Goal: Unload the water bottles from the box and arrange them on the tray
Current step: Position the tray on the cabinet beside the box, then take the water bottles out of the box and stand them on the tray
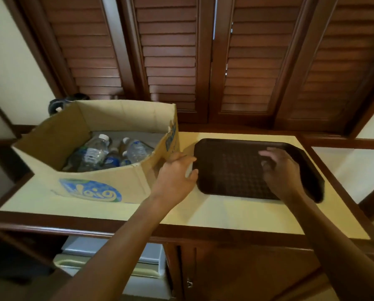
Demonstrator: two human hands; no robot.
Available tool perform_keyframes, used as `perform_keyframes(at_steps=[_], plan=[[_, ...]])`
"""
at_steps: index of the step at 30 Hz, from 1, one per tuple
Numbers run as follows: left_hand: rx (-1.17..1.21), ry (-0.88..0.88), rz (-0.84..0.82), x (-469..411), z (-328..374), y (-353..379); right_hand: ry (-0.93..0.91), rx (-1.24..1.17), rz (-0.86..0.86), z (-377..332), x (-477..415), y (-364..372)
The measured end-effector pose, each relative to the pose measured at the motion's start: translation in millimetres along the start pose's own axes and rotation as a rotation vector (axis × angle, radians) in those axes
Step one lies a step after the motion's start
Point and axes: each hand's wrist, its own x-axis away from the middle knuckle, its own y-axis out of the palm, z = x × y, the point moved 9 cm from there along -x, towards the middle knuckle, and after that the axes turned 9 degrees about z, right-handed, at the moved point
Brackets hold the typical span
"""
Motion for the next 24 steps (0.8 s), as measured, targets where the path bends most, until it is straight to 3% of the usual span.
perform_keyframes(at_steps=[6,10,13,16,19,24], plan=[[0.138,0.123,0.208,-9,-3,-136,-0.237,-0.261,-0.059,-153,-9,20],[0.1,-0.011,0.267,-44,-70,-204,-0.347,-0.407,-0.121,-251,-17,45],[-0.112,-0.091,0.11,-87,-139,-216,-0.47,-0.3,-0.26,-317,-26,94],[-0.285,-0.179,-0.154,-119,-200,-198,-0.581,0.105,-0.532,-348,-29,181],[-0.238,-0.407,-0.346,-132,-253,-178,-0.469,0.399,-0.833,-336,-23,258],[-0.212,-0.586,-0.635,-121,-300,-133,-0.346,0.611,-0.991,-327,-8,303]])
